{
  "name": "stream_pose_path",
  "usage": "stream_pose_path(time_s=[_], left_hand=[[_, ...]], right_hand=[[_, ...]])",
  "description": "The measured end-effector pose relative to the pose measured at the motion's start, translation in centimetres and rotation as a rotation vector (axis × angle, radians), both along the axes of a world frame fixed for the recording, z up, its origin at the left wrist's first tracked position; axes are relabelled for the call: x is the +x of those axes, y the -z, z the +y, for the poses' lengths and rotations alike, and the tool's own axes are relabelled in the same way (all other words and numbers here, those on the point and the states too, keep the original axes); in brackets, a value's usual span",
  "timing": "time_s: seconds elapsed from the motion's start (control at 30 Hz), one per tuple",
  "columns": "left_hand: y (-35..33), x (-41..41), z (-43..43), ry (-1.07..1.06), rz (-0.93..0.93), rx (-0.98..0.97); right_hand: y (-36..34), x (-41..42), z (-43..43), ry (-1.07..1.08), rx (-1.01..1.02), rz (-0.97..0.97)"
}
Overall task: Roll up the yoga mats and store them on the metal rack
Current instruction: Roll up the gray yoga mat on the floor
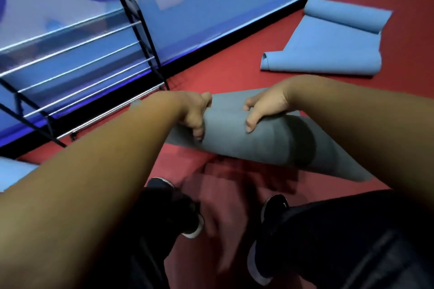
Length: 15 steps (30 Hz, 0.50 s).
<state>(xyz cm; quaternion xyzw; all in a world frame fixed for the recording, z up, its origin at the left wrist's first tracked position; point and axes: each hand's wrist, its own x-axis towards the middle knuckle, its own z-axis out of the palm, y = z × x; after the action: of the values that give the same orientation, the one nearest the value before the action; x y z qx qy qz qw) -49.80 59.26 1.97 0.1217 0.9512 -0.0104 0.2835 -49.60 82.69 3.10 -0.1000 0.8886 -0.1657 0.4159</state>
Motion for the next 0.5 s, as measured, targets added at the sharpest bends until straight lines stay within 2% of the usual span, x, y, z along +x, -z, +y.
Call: stream_pose_path(time_s=[0.1, 0.2, 0.4, 0.5], left_hand=[[-3.2, 2.1, 0.7, 0.002, 0.067, 0.059], [-5.3, 4.1, 1.4, 0.052, 0.168, -0.012], [-3.7, 7.3, 1.9, 0.014, 0.266, 0.043], [-2.7, 7.6, 1.7, 0.029, 0.306, 0.021]], right_hand=[[-3.4, 2.3, 1.0, -0.018, 0.061, 0.16], [-4.7, 5.0, 1.2, -0.043, 0.15, 0.289], [-1.9, 9.6, 2.7, 0.055, 0.057, 0.362], [-0.8, 10.6, 3.9, 0.082, -0.005, 0.328]])
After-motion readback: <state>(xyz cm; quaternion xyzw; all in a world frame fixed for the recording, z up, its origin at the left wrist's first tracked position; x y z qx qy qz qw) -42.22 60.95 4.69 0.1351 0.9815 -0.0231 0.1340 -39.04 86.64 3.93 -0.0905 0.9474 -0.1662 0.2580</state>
